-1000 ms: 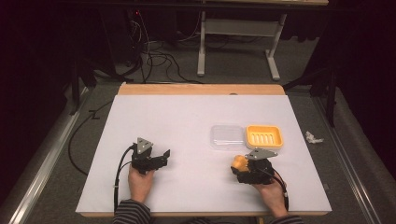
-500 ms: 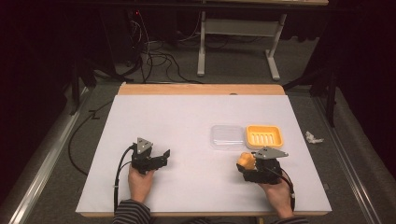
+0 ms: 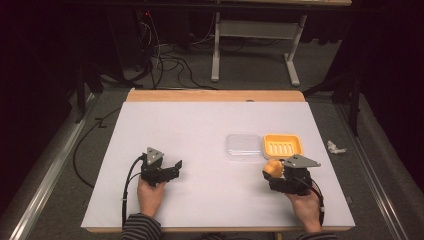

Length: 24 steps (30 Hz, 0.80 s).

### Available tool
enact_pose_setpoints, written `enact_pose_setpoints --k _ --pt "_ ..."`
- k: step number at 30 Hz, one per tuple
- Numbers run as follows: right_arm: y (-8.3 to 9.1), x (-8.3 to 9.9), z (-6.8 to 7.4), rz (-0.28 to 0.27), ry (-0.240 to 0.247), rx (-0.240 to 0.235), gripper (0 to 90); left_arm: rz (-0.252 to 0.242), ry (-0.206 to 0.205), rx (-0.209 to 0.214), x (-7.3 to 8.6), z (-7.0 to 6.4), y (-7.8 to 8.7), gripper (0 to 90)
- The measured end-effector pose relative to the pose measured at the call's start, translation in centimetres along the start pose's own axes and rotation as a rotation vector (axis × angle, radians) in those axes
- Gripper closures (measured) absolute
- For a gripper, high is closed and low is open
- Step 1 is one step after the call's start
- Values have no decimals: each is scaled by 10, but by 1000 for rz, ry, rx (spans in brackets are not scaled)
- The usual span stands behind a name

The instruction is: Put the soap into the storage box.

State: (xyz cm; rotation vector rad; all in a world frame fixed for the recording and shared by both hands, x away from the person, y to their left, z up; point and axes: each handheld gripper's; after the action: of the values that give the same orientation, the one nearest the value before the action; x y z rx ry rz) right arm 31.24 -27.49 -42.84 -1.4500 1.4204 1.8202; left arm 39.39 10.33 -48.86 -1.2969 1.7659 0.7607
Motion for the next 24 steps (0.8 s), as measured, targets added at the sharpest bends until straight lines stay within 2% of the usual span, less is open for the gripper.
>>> enact_pose_setpoints --k 6,24 --pt "3 -3 -6 -11 -12 5 263 0 2 -3 0 0 0 186" --pt "-1 -15 -24 -17 -22 40 263 -1 1 0 0 0 0 184"
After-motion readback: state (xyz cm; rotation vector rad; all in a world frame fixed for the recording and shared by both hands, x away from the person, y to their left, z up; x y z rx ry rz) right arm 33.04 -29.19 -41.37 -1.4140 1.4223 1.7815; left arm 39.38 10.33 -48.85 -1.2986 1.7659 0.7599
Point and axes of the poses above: each handheld gripper's, and its own axes: y roughly backward along the jaws, x roughly out of its underside, z roughly to its left, and after that the axes turned 13 degrees about -z, right-handed
